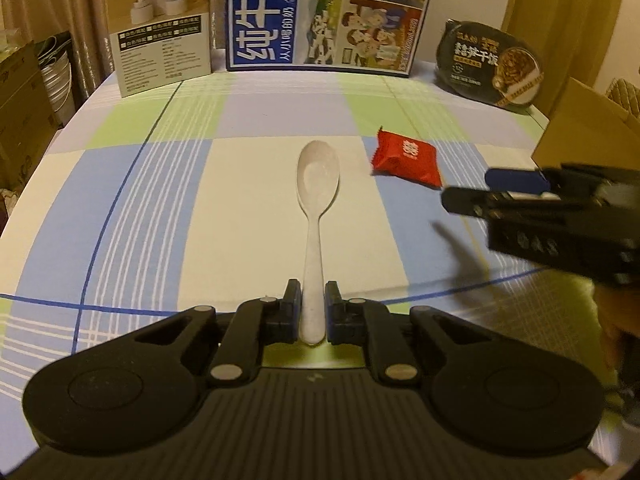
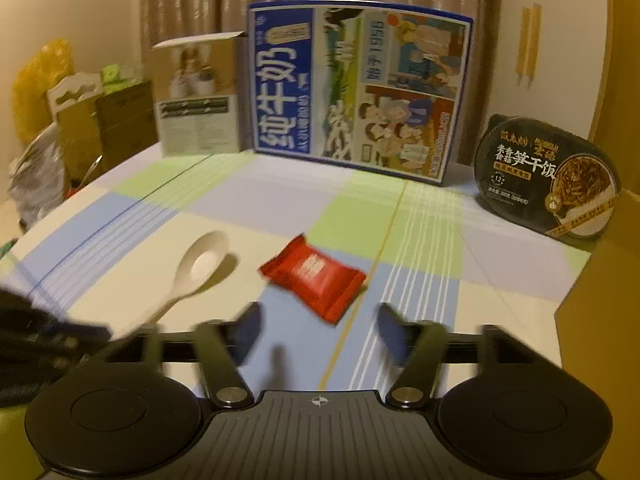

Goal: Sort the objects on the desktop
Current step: 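Grasp the red candy packet with the right gripper and lift it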

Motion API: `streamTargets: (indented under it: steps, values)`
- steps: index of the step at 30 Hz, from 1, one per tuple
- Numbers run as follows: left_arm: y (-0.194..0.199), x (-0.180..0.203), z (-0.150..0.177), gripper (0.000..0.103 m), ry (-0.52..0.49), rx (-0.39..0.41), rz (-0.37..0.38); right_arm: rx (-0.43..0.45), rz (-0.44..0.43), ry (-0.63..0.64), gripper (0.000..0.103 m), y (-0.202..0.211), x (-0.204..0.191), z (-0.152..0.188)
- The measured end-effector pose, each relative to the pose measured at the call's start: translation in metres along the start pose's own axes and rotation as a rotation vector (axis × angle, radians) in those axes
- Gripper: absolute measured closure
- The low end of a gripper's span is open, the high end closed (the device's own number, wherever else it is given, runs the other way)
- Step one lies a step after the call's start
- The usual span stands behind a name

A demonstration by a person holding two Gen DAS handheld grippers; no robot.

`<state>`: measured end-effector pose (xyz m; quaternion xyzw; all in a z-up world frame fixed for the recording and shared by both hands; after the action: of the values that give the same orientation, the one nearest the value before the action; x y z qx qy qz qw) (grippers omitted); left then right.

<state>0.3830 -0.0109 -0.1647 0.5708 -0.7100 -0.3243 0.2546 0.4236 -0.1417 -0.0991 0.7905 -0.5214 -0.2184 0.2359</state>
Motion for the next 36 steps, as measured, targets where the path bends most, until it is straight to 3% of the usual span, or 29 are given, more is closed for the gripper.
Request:
streamTargets:
  steps: [4, 6, 8, 23, 25, 26, 31, 33, 36]
  values:
    - [-0.002, -0.006, -0.003, 0.094, 0.027, 0.012, 0.001, -0.03, -0.008, -0.093, 0.029, -0.018, 0.006, -0.006]
    - [-0.003, -0.009, -0.005, 0.094, 0.041, 0.019, -0.001, -0.04, -0.014, -0.134, 0.018, -0.027, 0.006, -0.007]
    - [-0.003, -0.013, -0.006, 0.094, 0.053, 0.025, -0.006, -0.044, -0.014, -0.175, 0.016, -0.035, 0.005, -0.01]
    - [-0.009, -0.038, -0.008, 0.094, 0.114, 0.054, -0.037, -0.038, 0.098, -0.175, 0.014, -0.072, -0.004, -0.016]
    - [-0.009, -0.038, -0.008, 0.094, 0.115, 0.056, -0.039, -0.041, 0.11, -0.155, 0.019, -0.073, -0.005, -0.015]
    - [-0.01, -0.038, -0.008, 0.094, 0.114, 0.057, -0.039, -0.038, 0.115, -0.145, 0.033, -0.072, -0.006, -0.015]
    - [-0.01, -0.037, -0.008, 0.094, 0.094, 0.058, -0.044, -0.032, 0.108, -0.114, 0.057, -0.056, -0.007, -0.007]
    - [-0.01, -0.035, -0.008, 0.094, 0.082, 0.057, -0.046, -0.031, 0.097, -0.108, 0.073, -0.046, -0.008, 0.001]
    - [-0.009, -0.032, -0.007, 0.094, 0.068, 0.05, -0.044, -0.034, 0.081, -0.09, 0.076, -0.028, -0.01, 0.014]
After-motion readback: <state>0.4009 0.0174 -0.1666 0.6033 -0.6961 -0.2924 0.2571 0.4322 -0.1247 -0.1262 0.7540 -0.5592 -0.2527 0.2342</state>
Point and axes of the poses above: each gripper's, at about its wrist camera, not at the fingertips, and y roughly against the way its jaws point, x to its right, z to its underside, the point moved 8 cm from there along -y, roughly the way its jaws point, and after that the axes turned 8 degrees about -y, right-handed, at the moved point
